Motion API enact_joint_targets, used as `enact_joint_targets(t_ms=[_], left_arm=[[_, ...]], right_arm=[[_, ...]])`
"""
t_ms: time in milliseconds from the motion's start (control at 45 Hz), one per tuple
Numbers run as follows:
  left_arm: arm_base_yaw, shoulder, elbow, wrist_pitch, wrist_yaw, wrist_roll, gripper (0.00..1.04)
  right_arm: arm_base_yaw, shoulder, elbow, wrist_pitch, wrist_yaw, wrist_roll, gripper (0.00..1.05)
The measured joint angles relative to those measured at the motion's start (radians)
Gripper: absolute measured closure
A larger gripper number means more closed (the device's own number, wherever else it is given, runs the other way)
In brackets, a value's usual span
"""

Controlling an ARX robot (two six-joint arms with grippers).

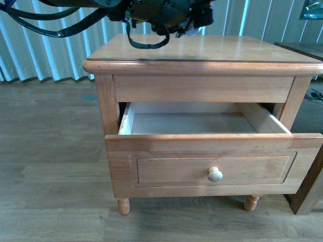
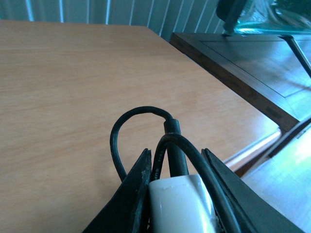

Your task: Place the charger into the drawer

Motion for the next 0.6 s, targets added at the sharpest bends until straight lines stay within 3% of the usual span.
enact_joint_targets(t_ms=[311,600], left_arm=[[-0.101,0.0,-0.018,-0.004,0.104,0.011,0.77],[-0.119,0.007,-0.071,-0.062,0.092,0.027,0.77]], right_arm=[[0.0,0.0,0.0,0.0,0.0,0.0,0.08],[0.0,0.0,0.0,0.0,0.0,0.0,0.08]])
